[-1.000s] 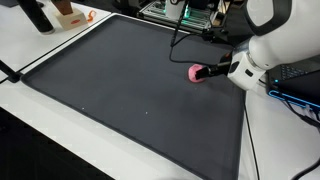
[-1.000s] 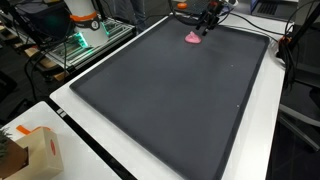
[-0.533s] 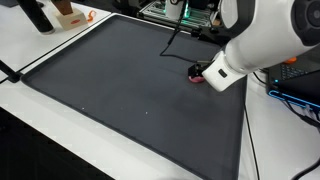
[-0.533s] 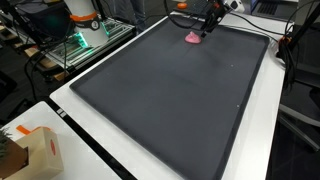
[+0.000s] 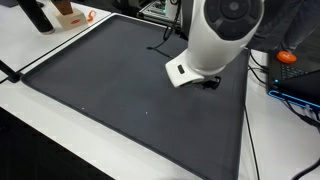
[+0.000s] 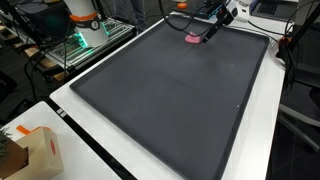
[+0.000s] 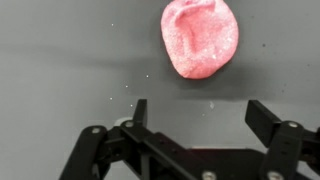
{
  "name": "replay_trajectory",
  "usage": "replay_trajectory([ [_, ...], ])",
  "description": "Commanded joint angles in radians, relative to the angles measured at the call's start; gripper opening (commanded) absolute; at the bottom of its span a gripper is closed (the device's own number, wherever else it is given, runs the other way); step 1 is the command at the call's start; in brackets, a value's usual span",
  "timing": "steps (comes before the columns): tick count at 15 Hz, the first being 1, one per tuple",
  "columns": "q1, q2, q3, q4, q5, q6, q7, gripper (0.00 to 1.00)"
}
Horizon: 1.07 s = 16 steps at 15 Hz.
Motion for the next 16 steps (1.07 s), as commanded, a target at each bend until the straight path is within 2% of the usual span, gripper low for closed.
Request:
replay_trajectory([
  [1, -0.042, -0.037, -0.02, -0.064, 0.088, 0.055, 0.105, 1.0],
  [6, -0.09, -0.105, -0.045, -0.174, 0.193, 0.134, 0.247, 1.0],
  [12, -0.151, -0.246, -0.051, -0.44, 0.336, 0.268, 0.386, 1.0],
  [16, -0.193, -0.348, -0.041, -0.628, 0.467, 0.361, 0.435, 1.0],
])
